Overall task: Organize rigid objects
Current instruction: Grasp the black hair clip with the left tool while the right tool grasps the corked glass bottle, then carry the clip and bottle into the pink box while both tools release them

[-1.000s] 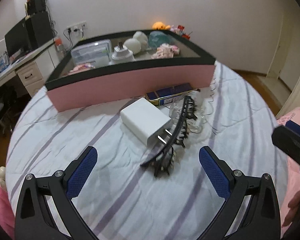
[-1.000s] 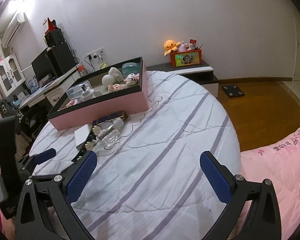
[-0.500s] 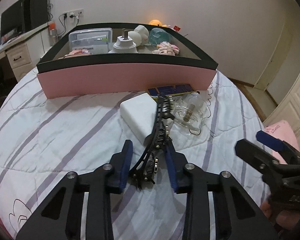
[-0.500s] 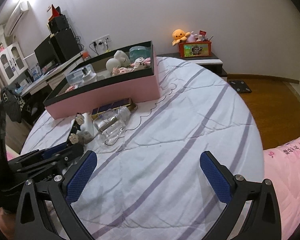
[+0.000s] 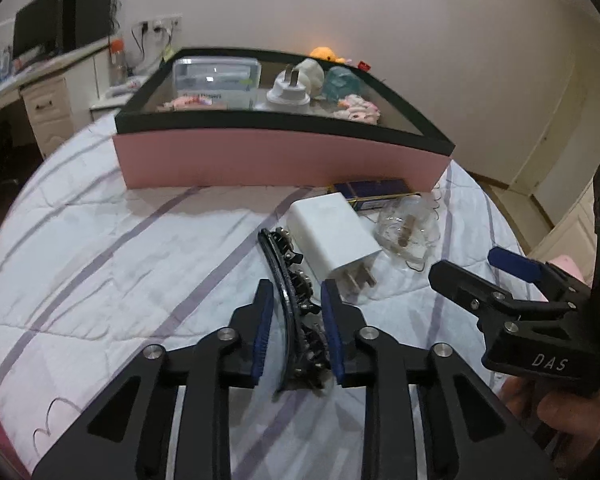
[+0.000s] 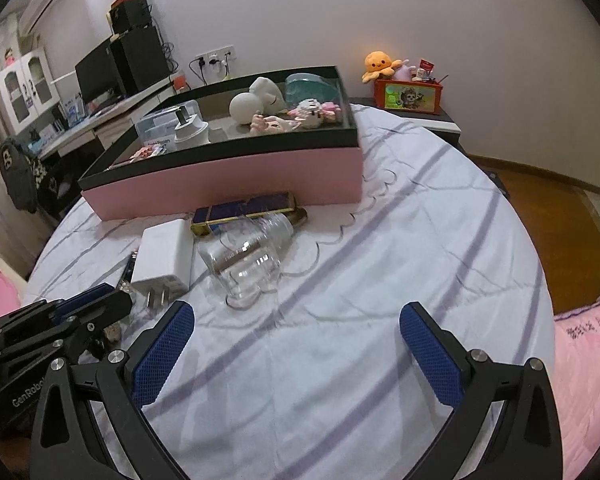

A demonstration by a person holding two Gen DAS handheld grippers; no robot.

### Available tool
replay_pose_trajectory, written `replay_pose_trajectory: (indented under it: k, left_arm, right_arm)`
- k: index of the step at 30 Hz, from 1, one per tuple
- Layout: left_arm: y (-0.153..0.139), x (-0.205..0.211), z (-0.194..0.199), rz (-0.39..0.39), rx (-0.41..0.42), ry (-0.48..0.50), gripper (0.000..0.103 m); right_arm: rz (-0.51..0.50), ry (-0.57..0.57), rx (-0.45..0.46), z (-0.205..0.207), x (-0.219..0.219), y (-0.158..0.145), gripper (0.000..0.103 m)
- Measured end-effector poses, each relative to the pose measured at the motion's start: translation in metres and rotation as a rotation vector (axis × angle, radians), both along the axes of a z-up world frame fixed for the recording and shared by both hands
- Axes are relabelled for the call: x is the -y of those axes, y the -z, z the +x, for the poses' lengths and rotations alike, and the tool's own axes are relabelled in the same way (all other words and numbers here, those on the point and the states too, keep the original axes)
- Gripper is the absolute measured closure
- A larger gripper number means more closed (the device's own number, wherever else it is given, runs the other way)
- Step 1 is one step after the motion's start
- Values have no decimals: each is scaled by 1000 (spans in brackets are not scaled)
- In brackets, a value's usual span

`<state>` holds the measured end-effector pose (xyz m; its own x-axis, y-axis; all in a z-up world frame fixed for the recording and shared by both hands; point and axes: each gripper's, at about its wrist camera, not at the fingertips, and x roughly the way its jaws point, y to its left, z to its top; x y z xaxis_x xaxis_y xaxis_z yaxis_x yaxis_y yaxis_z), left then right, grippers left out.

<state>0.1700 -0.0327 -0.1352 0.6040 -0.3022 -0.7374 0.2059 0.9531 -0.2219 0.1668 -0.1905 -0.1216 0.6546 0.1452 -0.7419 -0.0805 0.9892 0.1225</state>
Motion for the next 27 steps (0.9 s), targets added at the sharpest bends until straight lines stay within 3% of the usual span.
replay_pose_trajectory:
  k: [8,10,12,13,16,18,19,20,21,23,27]
  left_arm:
    - [3,1,3,-23,-15,29,79]
    - [5,2,5,-5,-24,18,70]
    - [4,10,8,13,-21,57,45]
    - [3,15,9,46,-12,57,46]
    - [3,16,13,43,-10,53,51]
    - [4,11,12,17,-13,51,75]
    - [4,8,11,8,-16,49,78]
    - [4,5,10,-8,-18,48,80]
    - [4,2,8,-26,-22,47,83]
    - [3,-4,3,-47,-23,45,85]
    - [0,-9,-9,-42,-2,42,85]
  right_arm:
    - [-72,-16,-51,28,-11,10,0]
    - [-88,-22,-55,33,-13,11,0]
    - [-92,-27,-60,36,-15,11,0]
    - [-97,-21,-60,38,-15,11,0]
    - [-84,-28,-67,43,-13,13,2]
    - [-92,-52,-62,44,-17,13,8]
    - [-99,-62,-59,44,-19,13,10]
    - [-104,-68,-54,44,-21,12,18]
    - [-106,-74,-47,43,-22,11,32]
    - [-98,-80,-32,40,-21,9,44]
    - [-62,-88,-21,35,-17,6,44]
